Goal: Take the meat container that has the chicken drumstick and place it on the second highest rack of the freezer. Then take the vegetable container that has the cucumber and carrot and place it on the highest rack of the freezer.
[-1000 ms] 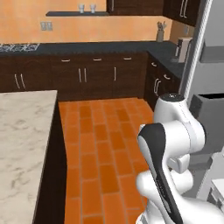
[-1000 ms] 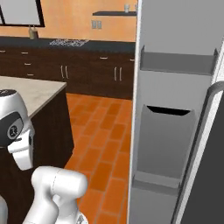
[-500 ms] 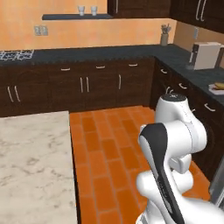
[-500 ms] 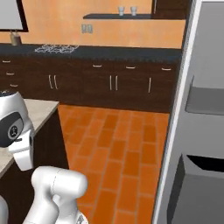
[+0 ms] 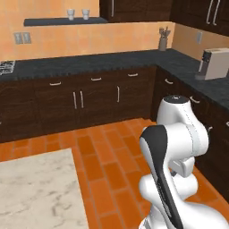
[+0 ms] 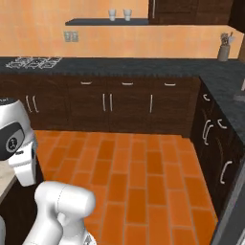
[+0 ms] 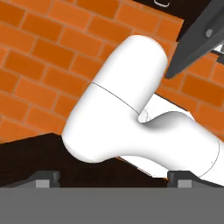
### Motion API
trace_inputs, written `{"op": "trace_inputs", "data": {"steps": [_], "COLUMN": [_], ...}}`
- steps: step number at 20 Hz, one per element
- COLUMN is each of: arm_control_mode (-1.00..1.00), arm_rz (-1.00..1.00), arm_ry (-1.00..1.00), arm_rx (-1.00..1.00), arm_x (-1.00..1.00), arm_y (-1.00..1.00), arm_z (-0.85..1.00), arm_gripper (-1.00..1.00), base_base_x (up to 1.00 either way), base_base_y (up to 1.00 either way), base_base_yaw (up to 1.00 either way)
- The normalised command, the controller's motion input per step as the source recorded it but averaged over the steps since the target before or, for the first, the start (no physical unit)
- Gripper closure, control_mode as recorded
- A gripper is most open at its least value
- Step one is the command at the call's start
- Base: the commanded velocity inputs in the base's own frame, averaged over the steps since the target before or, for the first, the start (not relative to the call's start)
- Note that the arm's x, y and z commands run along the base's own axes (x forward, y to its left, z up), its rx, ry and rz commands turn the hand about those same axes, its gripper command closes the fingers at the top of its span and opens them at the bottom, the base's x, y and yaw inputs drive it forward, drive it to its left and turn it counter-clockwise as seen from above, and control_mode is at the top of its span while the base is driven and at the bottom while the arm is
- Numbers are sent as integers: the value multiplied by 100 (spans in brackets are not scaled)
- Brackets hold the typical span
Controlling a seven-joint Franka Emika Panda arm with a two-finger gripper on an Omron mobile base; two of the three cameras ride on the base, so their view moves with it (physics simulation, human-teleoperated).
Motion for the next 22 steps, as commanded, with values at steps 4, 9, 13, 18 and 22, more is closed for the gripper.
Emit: {"op": "trace_inputs", "data": {"steps": [4,9,13,18,22], "arm_control_mode": [100,100,100,100,100], "arm_rz": [0,0,0,0,0], "arm_ry": [0,0,0,0,0], "arm_rx": [0,0,0,0,0], "arm_x": [0,0,0,0,0], "arm_y": [0,0,0,0,0], "arm_z": [0,0,0,0,0], "arm_gripper": [-100,-100,-100,-100,-100], "base_base_x": [100,99,88,82,77], "base_base_y": [0,4,8,7,4], "base_base_yaw": [-29,-55,-64,-66,-66]}}
